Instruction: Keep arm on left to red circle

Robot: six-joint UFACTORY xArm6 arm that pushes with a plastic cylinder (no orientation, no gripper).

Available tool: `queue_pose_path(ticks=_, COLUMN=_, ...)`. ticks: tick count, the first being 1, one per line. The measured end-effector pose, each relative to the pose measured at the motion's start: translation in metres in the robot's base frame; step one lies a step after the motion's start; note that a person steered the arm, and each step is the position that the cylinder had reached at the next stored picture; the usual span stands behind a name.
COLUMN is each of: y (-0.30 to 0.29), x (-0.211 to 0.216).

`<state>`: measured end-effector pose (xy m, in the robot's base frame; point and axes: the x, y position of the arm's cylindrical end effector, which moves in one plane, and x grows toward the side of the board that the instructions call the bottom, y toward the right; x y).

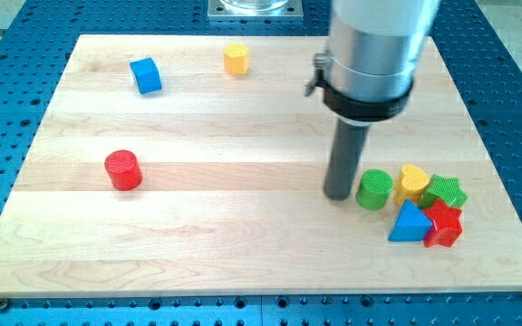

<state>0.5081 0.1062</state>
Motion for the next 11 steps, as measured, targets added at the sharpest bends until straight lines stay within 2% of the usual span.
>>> queue_pose_path(ticks=1, y=-0.003, x=0.000)
queue_pose_path(ticks=2, y=-0.043, x=0.000)
queue_pose_path(ticks=3, y=-0.136, x=0.061)
queue_pose_path(ticks=4, y=-0.268, x=0.077)
queue_pose_path(ticks=5, y=-0.308, x=0.055)
queue_pose_path(ticks=8, y=-0.320, x=0.047)
queue_pose_path(ticks=9, y=-0.340, x=0.037)
queue_pose_path(ticks=10, y=-0.356, x=-0.017)
queue_pose_path(ticks=11, y=-0.324, x=-0.039)
